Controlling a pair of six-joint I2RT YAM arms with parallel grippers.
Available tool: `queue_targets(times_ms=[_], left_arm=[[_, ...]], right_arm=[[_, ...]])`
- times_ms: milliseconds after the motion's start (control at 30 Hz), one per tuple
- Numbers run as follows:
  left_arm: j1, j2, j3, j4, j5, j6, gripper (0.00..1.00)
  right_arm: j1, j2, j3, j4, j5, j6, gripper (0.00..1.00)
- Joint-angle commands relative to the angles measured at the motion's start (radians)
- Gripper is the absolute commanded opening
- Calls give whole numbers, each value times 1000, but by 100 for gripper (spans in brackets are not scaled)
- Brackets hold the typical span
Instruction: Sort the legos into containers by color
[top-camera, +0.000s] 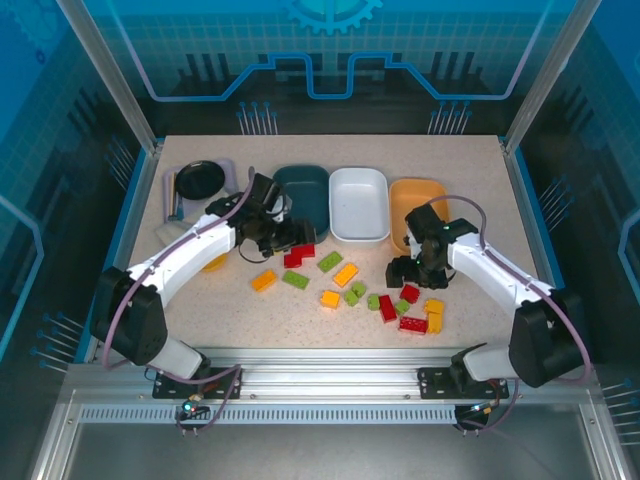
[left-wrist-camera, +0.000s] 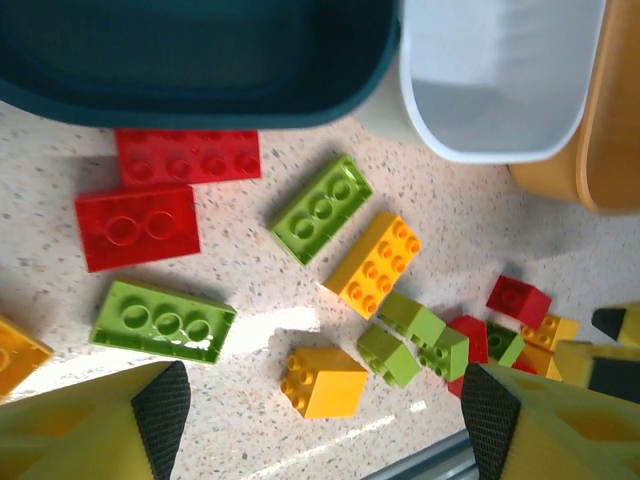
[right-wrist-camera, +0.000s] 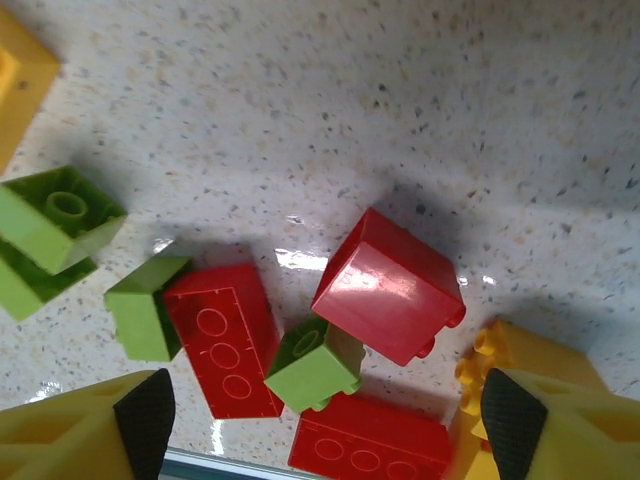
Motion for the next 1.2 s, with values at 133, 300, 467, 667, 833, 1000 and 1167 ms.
queue_targets(times_ms=[133, 300, 467, 667, 833, 1000, 1167], left_arm=[[-69, -38, 4, 71, 41, 72, 77], [-88, -65, -9, 120, 86, 79, 77], [-90, -67, -9, 114, 86, 81, 77], [-90, -68, -7, 115, 90, 84, 77], [-90, -66, -10, 126, 97, 80, 77], [-90, -67, -10, 130, 101, 77, 77], [-90, -66, -11, 137, 96, 74, 77]], right_arm=[[-63, 83, -14, 50, -19, 195, 77], [-102, 104, -31, 65, -45, 265, 75], [-102, 144, -33, 80, -69, 296, 74], [-102, 170, -47, 94, -64, 316, 69], [-99, 200, -47, 125, -55, 331, 58], [-83, 202, -37, 112, -39, 332, 49], [-61, 196, -8, 57, 3, 308, 63]])
